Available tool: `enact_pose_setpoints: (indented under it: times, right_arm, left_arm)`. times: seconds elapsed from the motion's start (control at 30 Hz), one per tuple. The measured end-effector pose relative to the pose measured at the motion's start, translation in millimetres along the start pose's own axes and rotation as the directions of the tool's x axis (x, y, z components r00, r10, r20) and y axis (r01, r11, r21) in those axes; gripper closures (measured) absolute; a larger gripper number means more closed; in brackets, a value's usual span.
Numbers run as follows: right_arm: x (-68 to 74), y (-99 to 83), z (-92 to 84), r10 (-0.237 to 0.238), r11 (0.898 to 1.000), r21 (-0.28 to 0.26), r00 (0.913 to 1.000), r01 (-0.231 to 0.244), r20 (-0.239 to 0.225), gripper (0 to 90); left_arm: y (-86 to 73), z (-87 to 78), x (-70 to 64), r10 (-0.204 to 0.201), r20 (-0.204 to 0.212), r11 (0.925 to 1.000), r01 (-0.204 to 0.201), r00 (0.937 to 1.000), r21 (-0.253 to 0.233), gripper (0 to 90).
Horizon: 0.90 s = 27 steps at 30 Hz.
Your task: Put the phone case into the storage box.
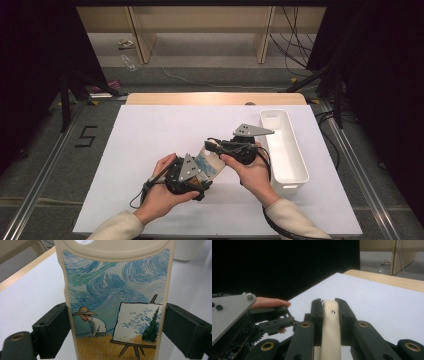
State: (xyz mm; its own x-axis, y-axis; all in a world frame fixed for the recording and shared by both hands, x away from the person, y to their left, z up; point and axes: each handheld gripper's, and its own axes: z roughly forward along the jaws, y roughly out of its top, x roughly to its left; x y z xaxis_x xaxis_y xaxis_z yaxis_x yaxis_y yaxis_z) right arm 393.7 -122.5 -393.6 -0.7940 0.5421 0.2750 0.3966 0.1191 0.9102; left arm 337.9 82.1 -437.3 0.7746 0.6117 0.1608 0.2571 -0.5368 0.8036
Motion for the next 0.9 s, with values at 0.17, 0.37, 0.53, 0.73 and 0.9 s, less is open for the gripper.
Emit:
enact_pose_setpoints:
  times: [0.17, 0.37, 0.53, 0.73, 0.9]
  right_arm:
    - [0.5, -0.2, -0.1, 0.007, 1.000, -0.005, 1.0000, -0.007, -0.006, 78.9]
    - [4.3, 3.9, -3.2, -0.009, 0.999, -0.035, 0.9999, 0.009, -0.006, 79.7]
    - [3.4, 8.8, -8.1, -0.033, 0.999, -0.033, 0.9994, 0.033, 0.005, 79.6]
    - [3.5, 13.1, -11.4, -0.082, 0.997, -0.009, 0.9965, 0.083, 0.012, 79.5]
    - [3.2, 13.8, -11.2, -0.102, 0.995, 0.009, 0.9948, 0.102, 0.005, 79.5]
  left_arm:
    - [-0.6, 1.7, 1.3, 0.007, 0.008, 1.0000, -0.007, 0.9999, -0.005, 10.7]
    - [-2.3, 2.6, 4.7, 0.008, 0.067, 0.9998, -0.007, 0.9977, -0.017, 2.6]
    - [-3.0, -0.4, 10.4, -0.040, 0.087, 0.9982, 0.043, 0.9954, -0.040, 1.5]
    - [-5.7, -7.3, 24.1, -0.102, 0.092, 0.9922, 0.108, 0.9905, -0.062, 1.7]
    - [-8.7, -10.2, 32.4, -0.125, 0.075, 0.9892, 0.130, 0.9893, -0.067, 2.6]
